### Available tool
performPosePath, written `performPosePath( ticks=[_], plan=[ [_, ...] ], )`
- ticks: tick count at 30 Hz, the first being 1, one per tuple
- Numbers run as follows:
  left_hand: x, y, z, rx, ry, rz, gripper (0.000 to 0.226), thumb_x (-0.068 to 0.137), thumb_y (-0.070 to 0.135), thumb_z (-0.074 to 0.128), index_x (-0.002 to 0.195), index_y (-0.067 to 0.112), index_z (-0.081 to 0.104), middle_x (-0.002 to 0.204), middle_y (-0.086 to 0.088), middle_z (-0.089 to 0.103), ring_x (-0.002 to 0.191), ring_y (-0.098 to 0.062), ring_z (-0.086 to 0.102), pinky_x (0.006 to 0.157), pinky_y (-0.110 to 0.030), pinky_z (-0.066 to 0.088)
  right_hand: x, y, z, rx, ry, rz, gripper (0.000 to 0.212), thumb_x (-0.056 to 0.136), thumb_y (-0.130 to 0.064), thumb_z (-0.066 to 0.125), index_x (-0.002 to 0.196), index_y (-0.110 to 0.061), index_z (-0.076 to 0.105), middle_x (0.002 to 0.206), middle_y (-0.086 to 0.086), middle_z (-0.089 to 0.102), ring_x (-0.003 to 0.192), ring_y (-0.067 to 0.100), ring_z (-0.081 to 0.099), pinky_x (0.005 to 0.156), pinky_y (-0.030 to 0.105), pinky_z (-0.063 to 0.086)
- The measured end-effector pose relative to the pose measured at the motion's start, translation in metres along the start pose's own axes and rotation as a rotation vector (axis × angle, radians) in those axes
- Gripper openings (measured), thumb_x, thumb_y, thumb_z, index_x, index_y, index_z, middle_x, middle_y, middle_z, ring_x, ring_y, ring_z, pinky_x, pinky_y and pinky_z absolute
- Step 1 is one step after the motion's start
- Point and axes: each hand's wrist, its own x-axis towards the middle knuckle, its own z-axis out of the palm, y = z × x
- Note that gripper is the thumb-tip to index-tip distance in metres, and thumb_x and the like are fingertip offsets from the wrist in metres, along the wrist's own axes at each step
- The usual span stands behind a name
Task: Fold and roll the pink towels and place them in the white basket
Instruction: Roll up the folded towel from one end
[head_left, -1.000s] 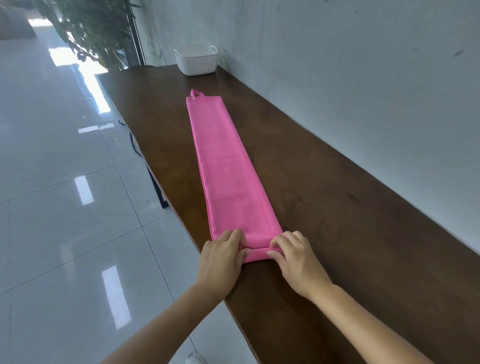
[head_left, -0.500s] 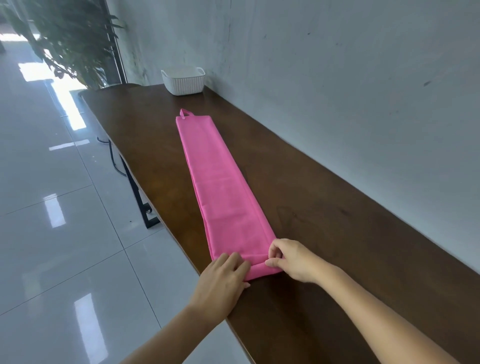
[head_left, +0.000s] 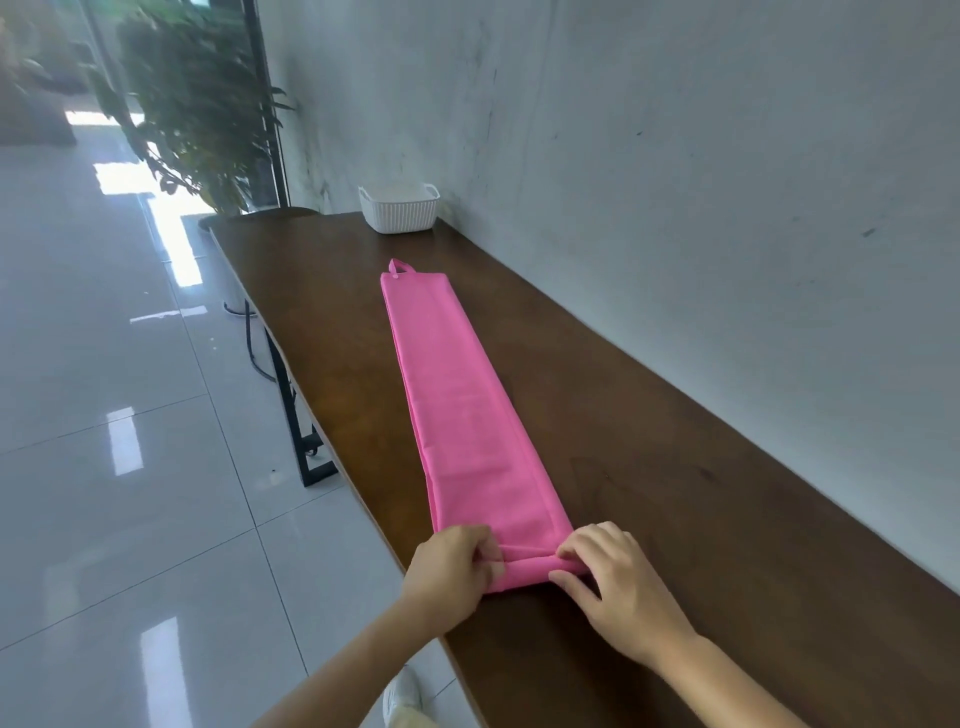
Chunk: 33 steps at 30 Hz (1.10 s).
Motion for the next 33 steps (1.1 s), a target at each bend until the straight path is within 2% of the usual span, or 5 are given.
performPosePath(
  ticks=[7,15,21,28,33],
  plan=[
    [0.004,0.005,0.002,-0.125,0.141,-0.074,0.015,0.088,0.020,0.073,0.077,0.023,0.064,0.084,0.012,0.065,0.082,-0.005,0.059,0.072,-0.017,0.051,0.019,0.008,0.009,0.232,-0.026,0.152,0.029,0.095,-0.056,0.053,0.101,-0.032,0.067,0.102,-0.024,0.051,0.105,-0.003,0.051,0.084,0.014,0.042],
    [-0.007,-0.016,0.019,0.324,0.398,0.342,0.024,0.099,0.050,0.049,0.089,0.032,0.060,0.090,0.019,0.057,0.082,-0.003,0.048,0.073,-0.018,0.048,0.048,0.012,0.013,0.324,-0.171,0.285,0.015,0.096,-0.048,0.059,0.095,-0.033,0.058,0.107,-0.018,0.048,0.098,0.001,0.057,0.081,0.021,0.050],
    [-0.001,-0.015,0.020,0.432,0.412,0.315,0.030,0.097,0.058,0.049,0.087,0.031,0.060,0.086,0.018,0.057,0.080,-0.005,0.047,0.072,-0.020,0.046,0.057,0.015,0.015,0.240,-0.099,0.309,0.022,0.094,-0.055,0.059,0.089,-0.034,0.054,0.102,-0.017,0.050,0.093,0.000,0.054,0.071,0.017,0.046],
    [0.016,-0.004,-0.001,0.303,0.229,0.133,0.029,0.099,0.049,0.052,0.092,0.024,0.065,0.092,0.013,0.061,0.091,-0.008,0.050,0.084,-0.024,0.045,0.043,0.015,0.031,0.147,0.174,0.135,0.044,0.094,-0.071,0.037,0.091,-0.032,0.058,0.093,-0.021,0.052,0.092,0.001,0.049,0.073,0.012,0.038],
    [0.026,-0.010,-0.015,0.177,0.022,-0.108,0.032,0.099,0.045,0.059,0.088,0.016,0.066,0.083,0.002,0.066,0.075,-0.015,0.060,0.066,-0.026,0.050,0.025,0.008,0.032,0.166,0.117,0.086,0.057,0.090,-0.079,0.032,0.112,-0.034,0.061,0.109,-0.024,0.050,0.106,-0.005,0.047,0.084,0.008,0.040]
  ],
)
